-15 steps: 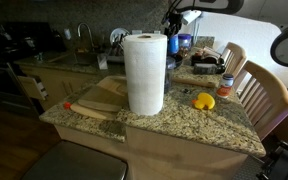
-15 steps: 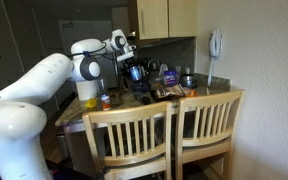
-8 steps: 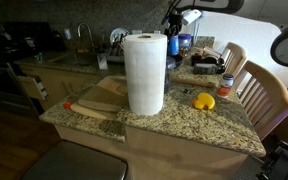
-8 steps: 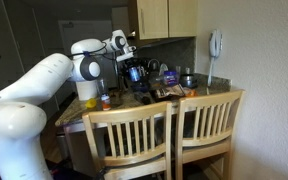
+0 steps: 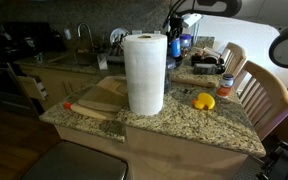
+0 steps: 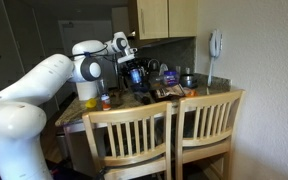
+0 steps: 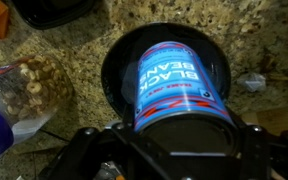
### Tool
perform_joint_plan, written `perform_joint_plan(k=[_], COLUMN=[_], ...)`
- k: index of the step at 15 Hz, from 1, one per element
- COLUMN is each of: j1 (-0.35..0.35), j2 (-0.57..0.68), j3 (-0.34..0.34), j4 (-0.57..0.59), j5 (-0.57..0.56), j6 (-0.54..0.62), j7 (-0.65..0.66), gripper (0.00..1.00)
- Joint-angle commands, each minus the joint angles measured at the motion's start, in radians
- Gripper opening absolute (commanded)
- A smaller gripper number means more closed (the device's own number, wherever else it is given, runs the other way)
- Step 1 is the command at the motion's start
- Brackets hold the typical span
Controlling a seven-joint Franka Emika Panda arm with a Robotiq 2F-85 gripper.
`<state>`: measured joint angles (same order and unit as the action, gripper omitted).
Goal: Pick the blue tin on the counter and put it in the bowl
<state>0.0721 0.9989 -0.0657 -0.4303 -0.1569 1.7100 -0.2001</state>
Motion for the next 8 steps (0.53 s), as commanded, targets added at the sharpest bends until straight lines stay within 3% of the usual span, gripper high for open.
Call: perform_joint_plan(k=[1, 2, 3, 8], j1=[0.000, 0.000, -0.003, -0.003], j2=[-0.013, 0.005, 0.054, 0.054], j3=[-0.018, -0.005, -0.006, -0.008], j4=[-0.006, 0.000, 0.086, 0.086], j5=[-0.019, -0.006, -0.007, -0.009], j6=[-0.026, -0.003, -0.044, -0.049], j7=[-0.002, 0.000, -0.006, -0.006], gripper=[0.57, 0.82, 0.82, 0.82])
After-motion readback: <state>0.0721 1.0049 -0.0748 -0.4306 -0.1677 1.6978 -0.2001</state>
